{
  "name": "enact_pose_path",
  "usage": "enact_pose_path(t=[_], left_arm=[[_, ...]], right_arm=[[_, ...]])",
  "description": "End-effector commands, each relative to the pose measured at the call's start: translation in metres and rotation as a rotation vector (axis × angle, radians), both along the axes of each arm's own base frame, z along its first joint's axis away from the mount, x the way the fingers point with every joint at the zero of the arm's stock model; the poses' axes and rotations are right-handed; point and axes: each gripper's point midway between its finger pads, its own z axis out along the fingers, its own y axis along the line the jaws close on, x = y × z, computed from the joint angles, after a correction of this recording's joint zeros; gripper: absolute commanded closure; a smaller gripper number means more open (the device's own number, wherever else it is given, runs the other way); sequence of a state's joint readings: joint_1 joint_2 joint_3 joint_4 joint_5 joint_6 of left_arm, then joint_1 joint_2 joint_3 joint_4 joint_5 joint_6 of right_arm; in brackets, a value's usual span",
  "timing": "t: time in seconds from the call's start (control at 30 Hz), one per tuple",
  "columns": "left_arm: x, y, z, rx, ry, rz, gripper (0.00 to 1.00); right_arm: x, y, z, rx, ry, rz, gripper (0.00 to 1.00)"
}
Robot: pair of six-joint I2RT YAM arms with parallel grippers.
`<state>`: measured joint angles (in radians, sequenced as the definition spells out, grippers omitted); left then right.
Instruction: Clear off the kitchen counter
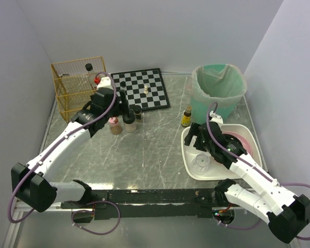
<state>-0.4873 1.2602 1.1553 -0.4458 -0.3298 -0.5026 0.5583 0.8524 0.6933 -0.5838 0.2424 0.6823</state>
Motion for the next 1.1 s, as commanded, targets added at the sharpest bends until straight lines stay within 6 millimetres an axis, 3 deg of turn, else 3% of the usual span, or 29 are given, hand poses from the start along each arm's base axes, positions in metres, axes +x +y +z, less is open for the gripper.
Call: enact_pose_path(t=[0.0, 0.13, 0.37, 0.73, 1.07], left_arm=[[-0.009, -0.011, 0.0, -0.037, -0.003, 0.018, 0.04], [-0.007, -0.026, -0.01, -0.036, 0.023, -0.02, 0.18], [-0.002, -0.04, -0.023, 0.026, 0.054, -0.045, 0.27], [0.017, -0.034, -0.045, 0.104, 0.035, 0.02, 0.32], [0.035, -0.037, -0.061, 0.171, 0.035, 0.031, 0.46]], right_arm=[[0.002, -0.007, 0.001, -0.004, -0.028, -0.022, 0.0], [0.002, -0.006, -0.002, -0.004, -0.016, -0.017, 0.0], [0.006, -0.005, 0.0, -0.005, -0.014, -0.014, 0.0], [0.005, -0.01, -0.002, -0.017, -0.009, -0.023, 0.0], [0.002, -0.015, -0.003, -0.02, -0.008, -0.038, 0.0]])
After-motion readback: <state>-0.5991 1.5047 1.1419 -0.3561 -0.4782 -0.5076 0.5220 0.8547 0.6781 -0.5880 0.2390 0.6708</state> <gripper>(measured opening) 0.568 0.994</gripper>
